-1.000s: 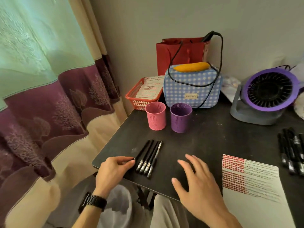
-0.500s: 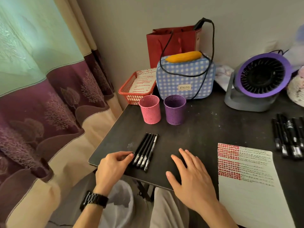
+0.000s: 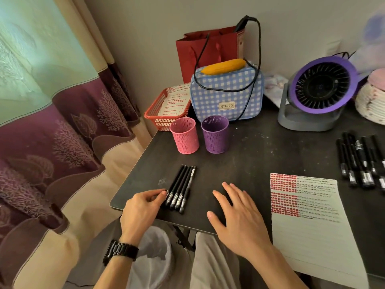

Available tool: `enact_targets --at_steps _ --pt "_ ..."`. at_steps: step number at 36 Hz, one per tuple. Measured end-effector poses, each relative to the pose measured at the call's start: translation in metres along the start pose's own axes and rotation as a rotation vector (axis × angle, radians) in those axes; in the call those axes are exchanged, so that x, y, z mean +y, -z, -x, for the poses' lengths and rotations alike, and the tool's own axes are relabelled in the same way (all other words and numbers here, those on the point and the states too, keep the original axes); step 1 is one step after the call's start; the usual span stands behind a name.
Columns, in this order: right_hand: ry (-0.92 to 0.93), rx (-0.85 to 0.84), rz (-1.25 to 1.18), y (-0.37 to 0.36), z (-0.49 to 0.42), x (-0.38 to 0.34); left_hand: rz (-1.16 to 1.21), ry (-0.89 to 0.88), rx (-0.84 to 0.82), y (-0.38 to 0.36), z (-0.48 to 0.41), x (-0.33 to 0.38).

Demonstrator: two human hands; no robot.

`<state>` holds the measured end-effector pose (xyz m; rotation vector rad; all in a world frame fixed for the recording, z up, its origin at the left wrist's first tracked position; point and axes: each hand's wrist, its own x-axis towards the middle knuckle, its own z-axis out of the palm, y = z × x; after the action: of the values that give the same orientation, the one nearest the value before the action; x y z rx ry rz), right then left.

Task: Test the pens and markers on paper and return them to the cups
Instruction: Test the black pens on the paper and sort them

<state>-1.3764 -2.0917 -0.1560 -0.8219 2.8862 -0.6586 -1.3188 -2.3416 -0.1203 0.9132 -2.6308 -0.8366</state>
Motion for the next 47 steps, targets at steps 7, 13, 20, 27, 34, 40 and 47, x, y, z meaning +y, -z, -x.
enact_targets --at_steps 7,13,20,27,34,40,47 --pt "0.002 0.013 -0.007 0.001 0.001 0.0 0.002 -0.025 0.032 0.0 0.004 0.0" --pt "0.002 0.013 0.002 0.0 0.001 0.0 -0.04 -0.009 0.017 0.001 0.004 0.003" --pt "-0.001 0.01 -0.011 -0.002 0.001 -0.001 -0.082 -0.019 0.012 0.004 0.006 0.003" --pt "0.018 -0.056 -0.212 0.01 -0.001 -0.006 -0.157 -0.116 -0.028 0.008 0.011 0.02" --pt "-0.141 0.204 -0.532 0.084 0.031 0.044 -0.066 -0.322 -0.129 -0.015 0.029 0.085" --pt "-0.377 0.368 -0.296 0.119 0.081 0.128 -0.021 -0.601 -0.29 -0.059 0.048 0.151" --pt "-0.518 0.329 0.068 0.102 0.111 0.173 -0.147 -0.821 -0.494 -0.133 0.061 0.252"
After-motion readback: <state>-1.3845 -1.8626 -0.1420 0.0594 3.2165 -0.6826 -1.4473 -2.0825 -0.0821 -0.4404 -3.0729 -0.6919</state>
